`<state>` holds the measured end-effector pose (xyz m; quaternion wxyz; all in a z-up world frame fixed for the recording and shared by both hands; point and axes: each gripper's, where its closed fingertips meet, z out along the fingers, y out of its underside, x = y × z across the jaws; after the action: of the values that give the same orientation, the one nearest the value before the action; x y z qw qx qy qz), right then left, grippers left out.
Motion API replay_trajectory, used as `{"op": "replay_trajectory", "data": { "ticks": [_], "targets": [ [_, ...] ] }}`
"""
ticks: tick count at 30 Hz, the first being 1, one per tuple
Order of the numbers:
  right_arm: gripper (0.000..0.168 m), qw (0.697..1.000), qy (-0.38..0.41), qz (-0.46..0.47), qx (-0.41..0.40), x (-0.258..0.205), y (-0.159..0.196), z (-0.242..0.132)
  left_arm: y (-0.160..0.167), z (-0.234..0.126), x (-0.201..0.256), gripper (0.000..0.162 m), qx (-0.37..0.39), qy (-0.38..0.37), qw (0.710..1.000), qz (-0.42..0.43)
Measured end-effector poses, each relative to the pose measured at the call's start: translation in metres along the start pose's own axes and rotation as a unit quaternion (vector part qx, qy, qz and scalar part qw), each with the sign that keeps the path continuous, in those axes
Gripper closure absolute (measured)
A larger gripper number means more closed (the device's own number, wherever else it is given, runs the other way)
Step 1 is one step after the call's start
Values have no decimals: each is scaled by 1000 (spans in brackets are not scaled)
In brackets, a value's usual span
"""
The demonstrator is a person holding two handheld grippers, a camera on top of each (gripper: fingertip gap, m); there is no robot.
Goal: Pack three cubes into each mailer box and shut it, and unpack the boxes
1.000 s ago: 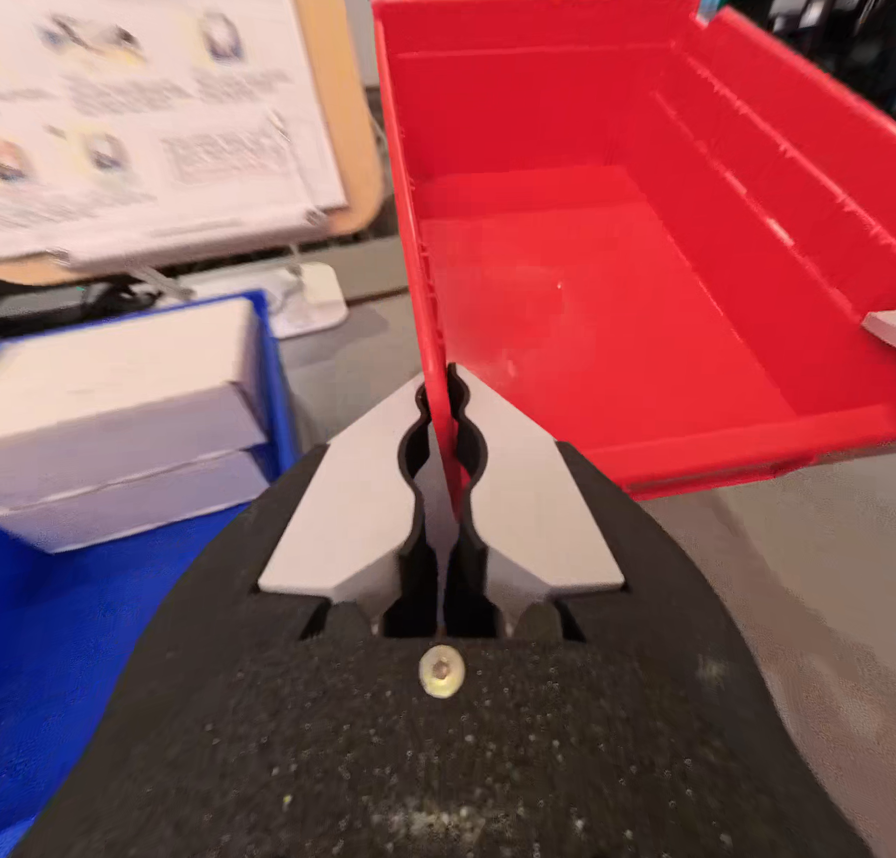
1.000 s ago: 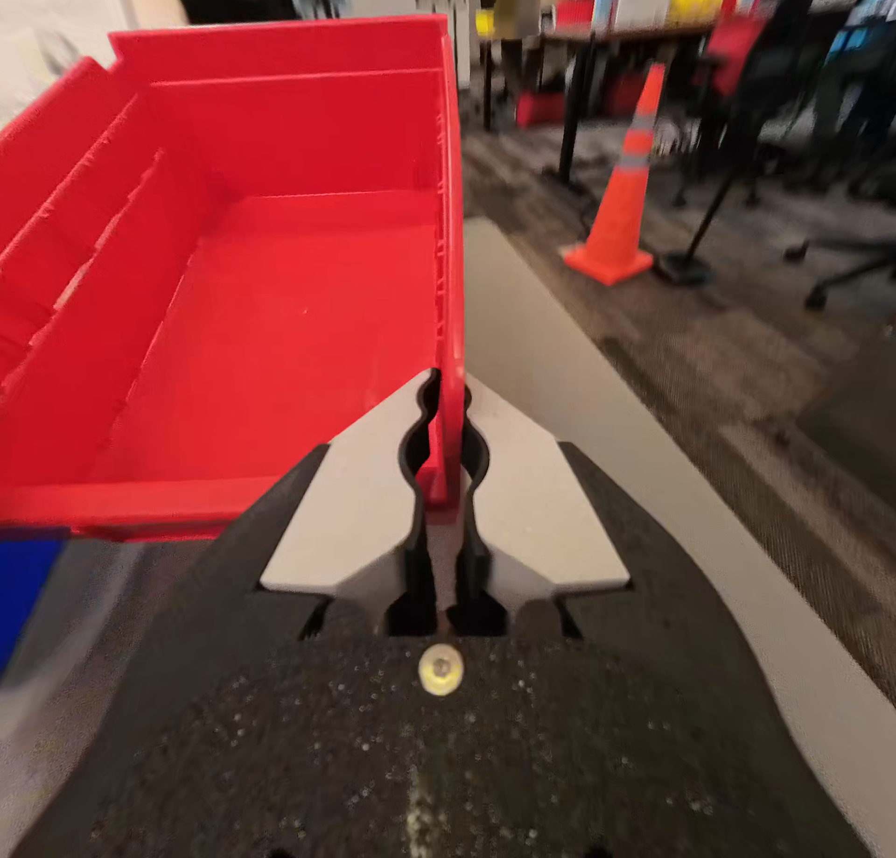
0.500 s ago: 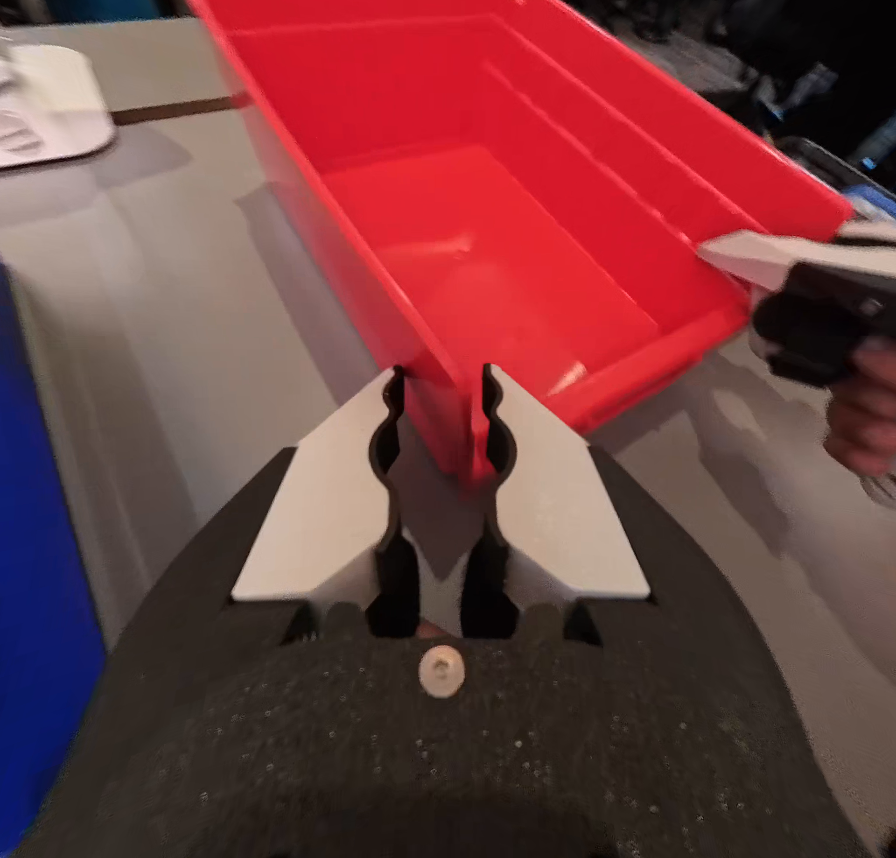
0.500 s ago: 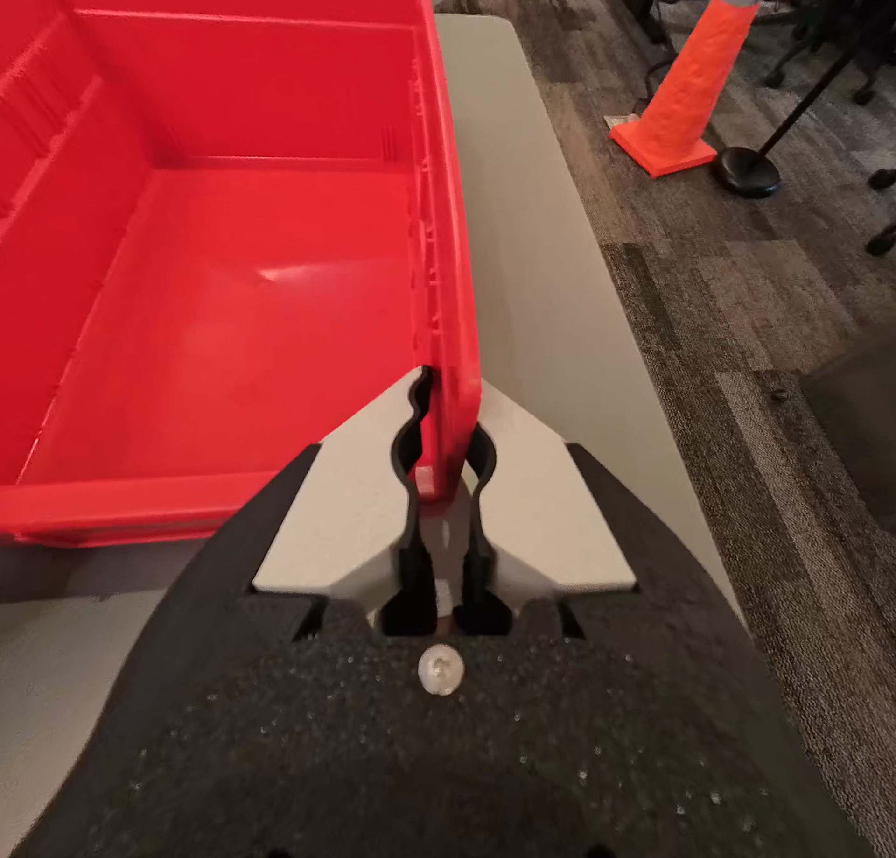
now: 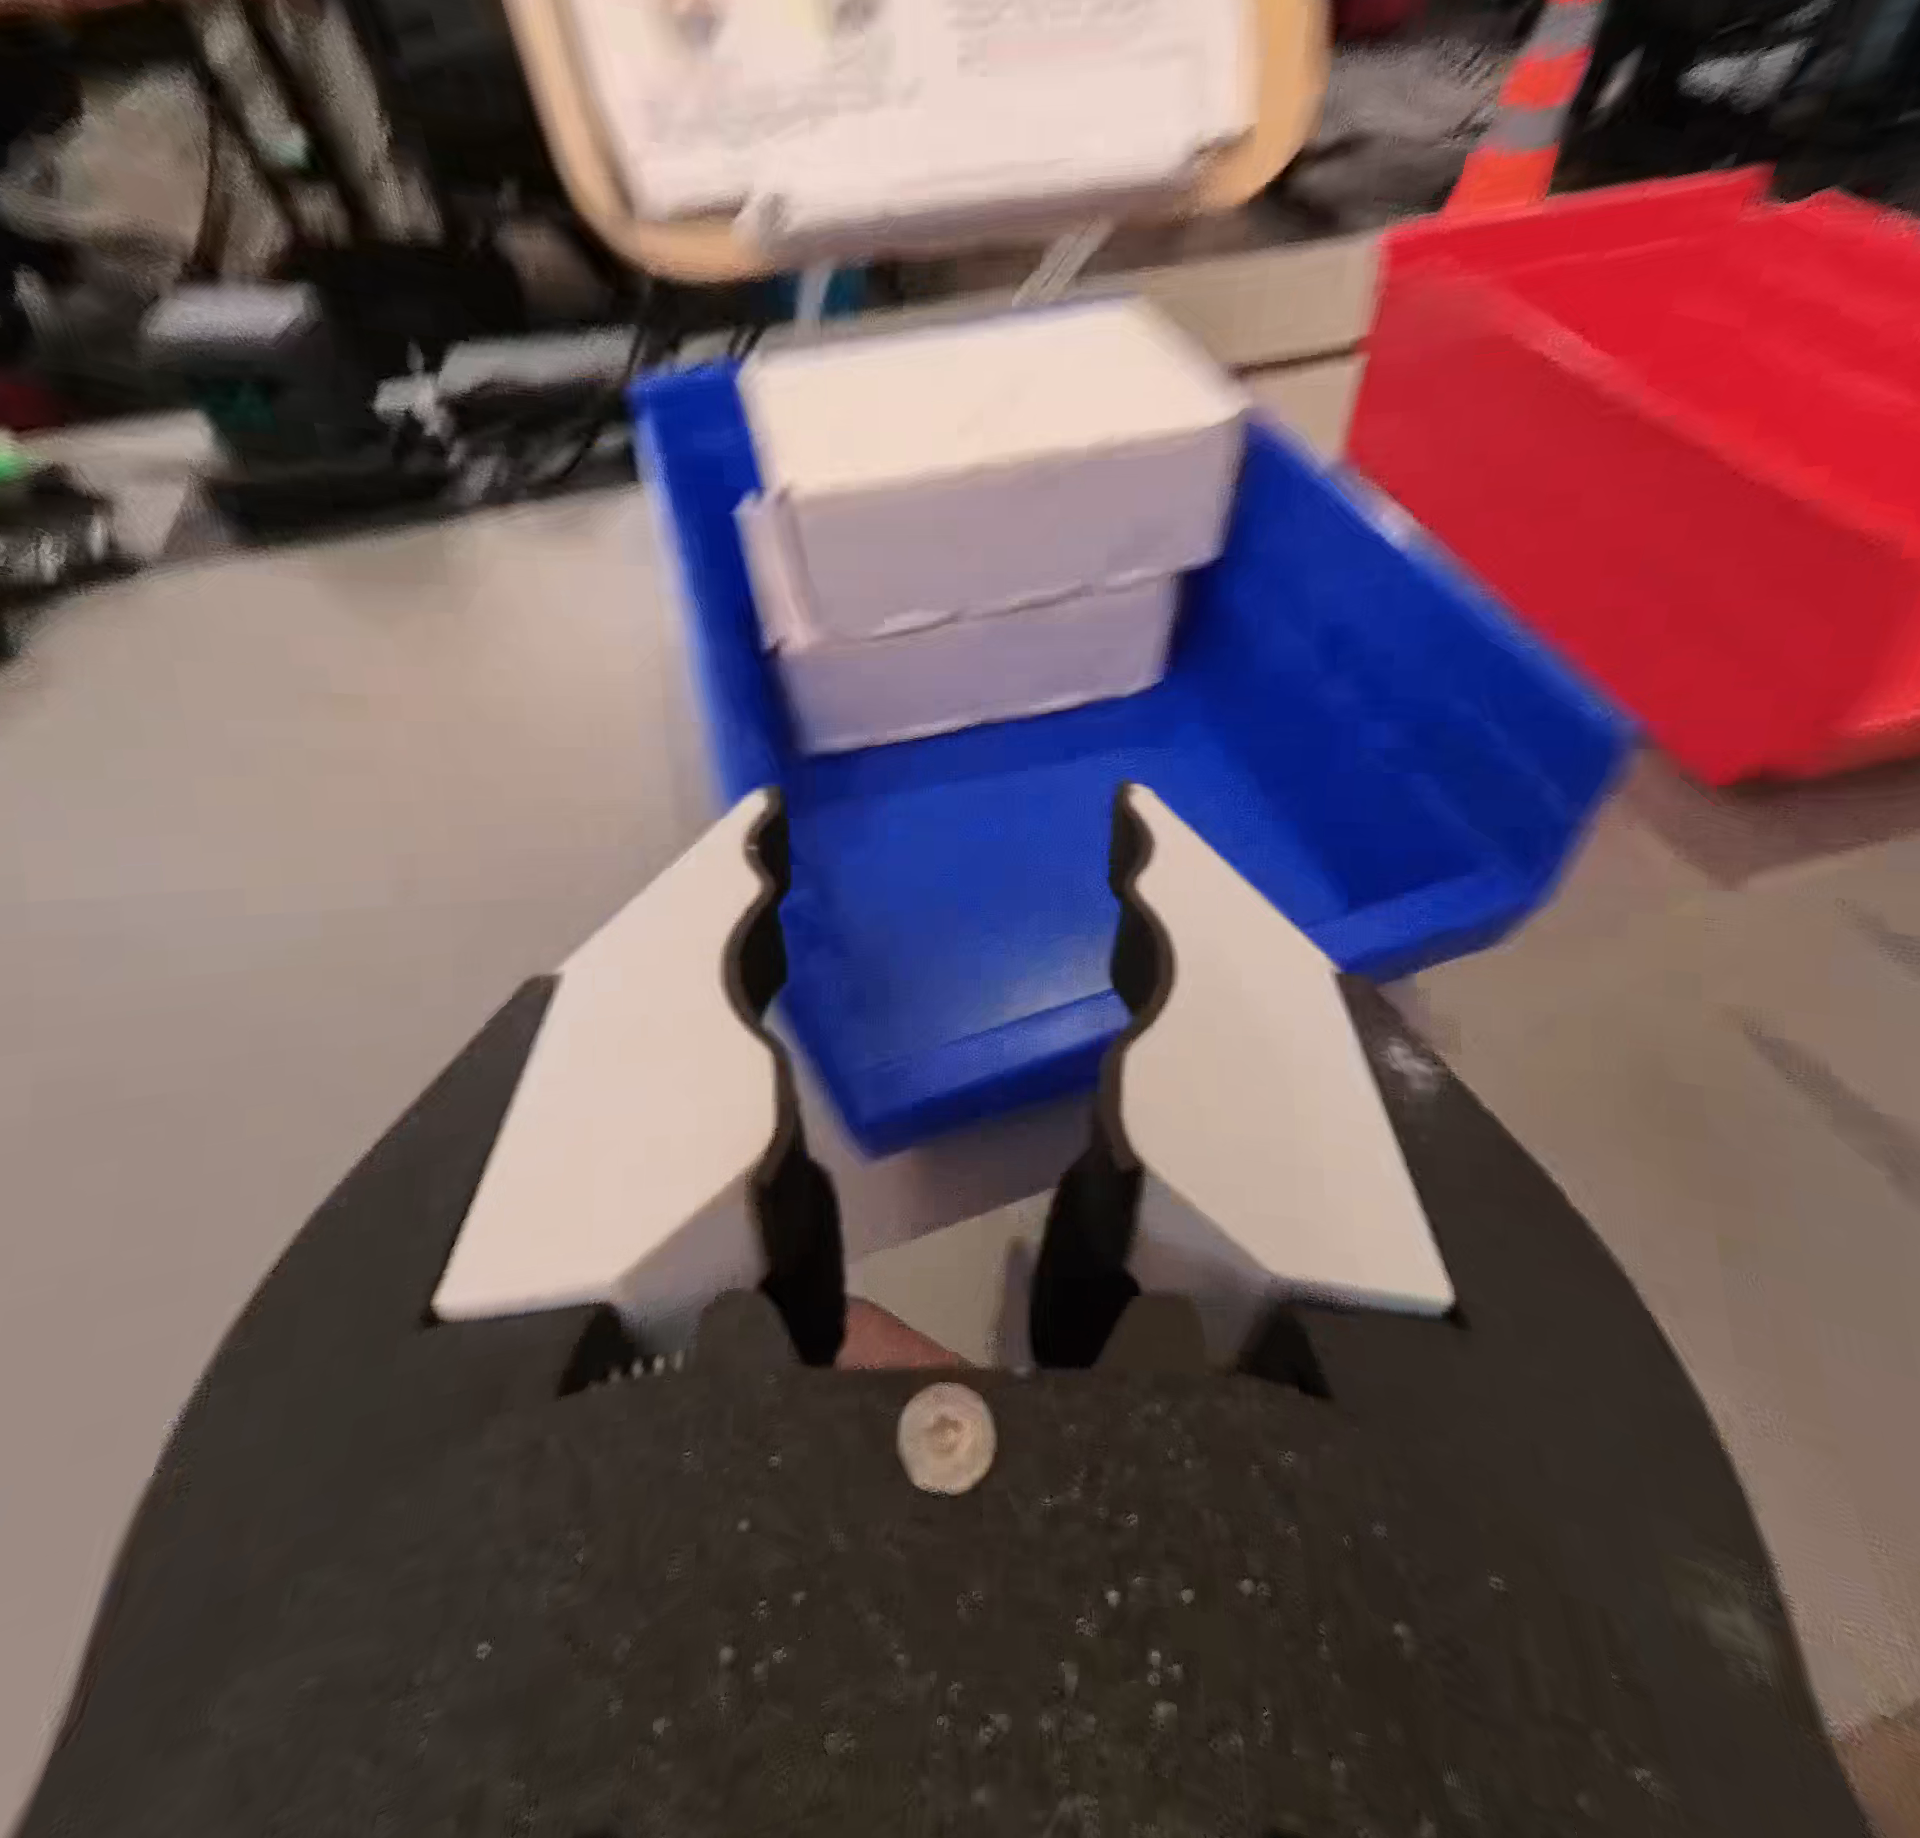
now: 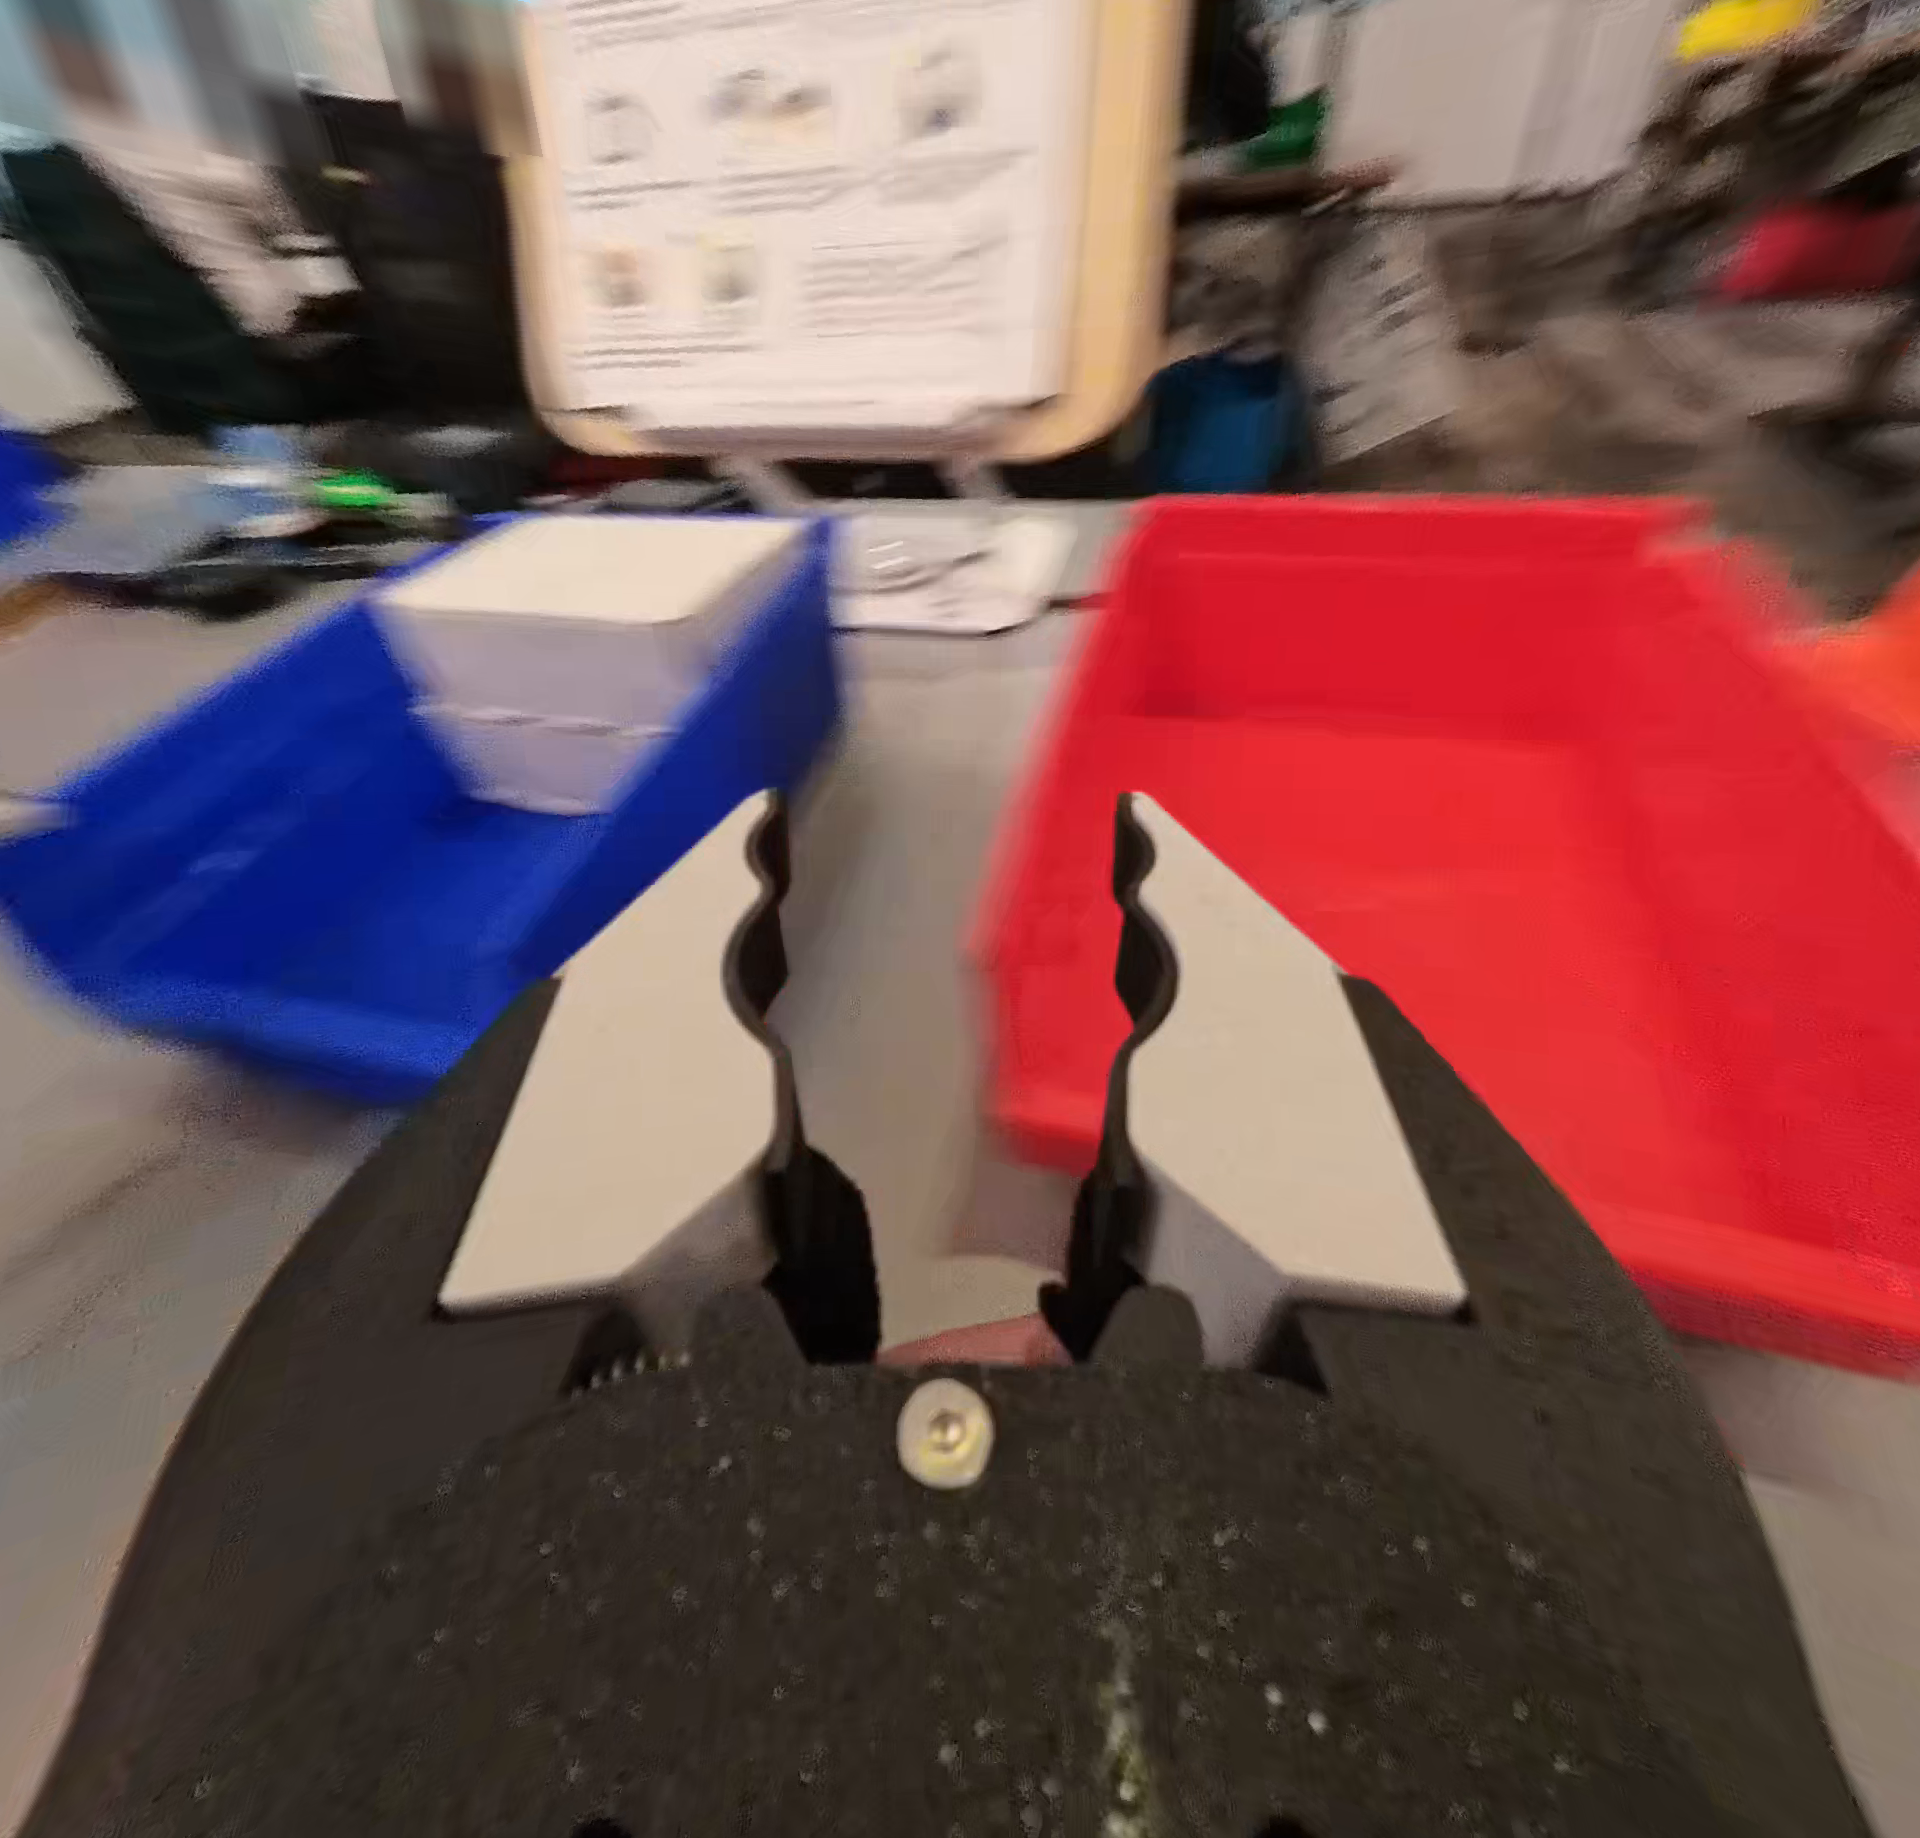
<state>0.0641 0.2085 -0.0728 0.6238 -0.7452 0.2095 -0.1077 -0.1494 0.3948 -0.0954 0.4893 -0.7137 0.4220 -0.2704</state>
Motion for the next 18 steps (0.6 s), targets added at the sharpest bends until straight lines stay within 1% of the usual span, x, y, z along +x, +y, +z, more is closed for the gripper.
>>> {"op": "replay_trajectory", "data": {
  "ticks": [1, 2, 3, 4, 5, 7, 8, 9, 10, 12, 14, 15, 18],
  "targets": [
    [104, 999, -42, 26, -18, -40, 14, 13, 13, 6, -17, 94, -28, -6, 999, -15],
    [100, 996, -64, 41, -38, -73, 30, 25, 23, 13, -27, 94, -46, -3, 999, -24],
    [101, 995, -71, 49, -54, -96, 45, 36, 31, 18, -35, 94, -57, -6, 998, -28],
    [101, 994, -58, 58, -66, -109, 57, 46, 37, 24, -40, 95, -64, -8, 997, -34],
    [102, 994, -37, 67, -74, -114, 66, 55, 44, 30, -40, 100, -73, 2, 997, -39],
    [103, 992, 26, 86, -84, -108, 77, 70, 57, 41, -34, 117, -95, 27, 994, -43],
    [115, 991, 45, 87, -95, -106, 82, 77, 65, 47, -32, 127, -109, 37, 993, -41],
    [145, 988, 60, 83, -112, -105, 87, 82, 69, 50, -31, 136, -120, 47, 991, -39],
    [161, 986, 72, 79, -126, -106, 89, 85, 68, 51, -33, 145, -125, 53, 990, -42],
    [164, 985, 92, 36, -144, -111, 87, 86, 68, 52, -41, 149, -132, 58, 989, -42],
    [165, 980, 121, 8, -158, -126, 84, 86, 67, 52, -57, 155, -126, 37, 990, -44],
    [165, 979, 129, 9, -157, -137, 83, 88, 66, 50, -68, 158, -123, 24, 991, -40],
    [164, 985, 113, 5, -133, -182, 75, 104, 56, 37, -116, 162, -101, -17, 994, -33]
  ]
}}
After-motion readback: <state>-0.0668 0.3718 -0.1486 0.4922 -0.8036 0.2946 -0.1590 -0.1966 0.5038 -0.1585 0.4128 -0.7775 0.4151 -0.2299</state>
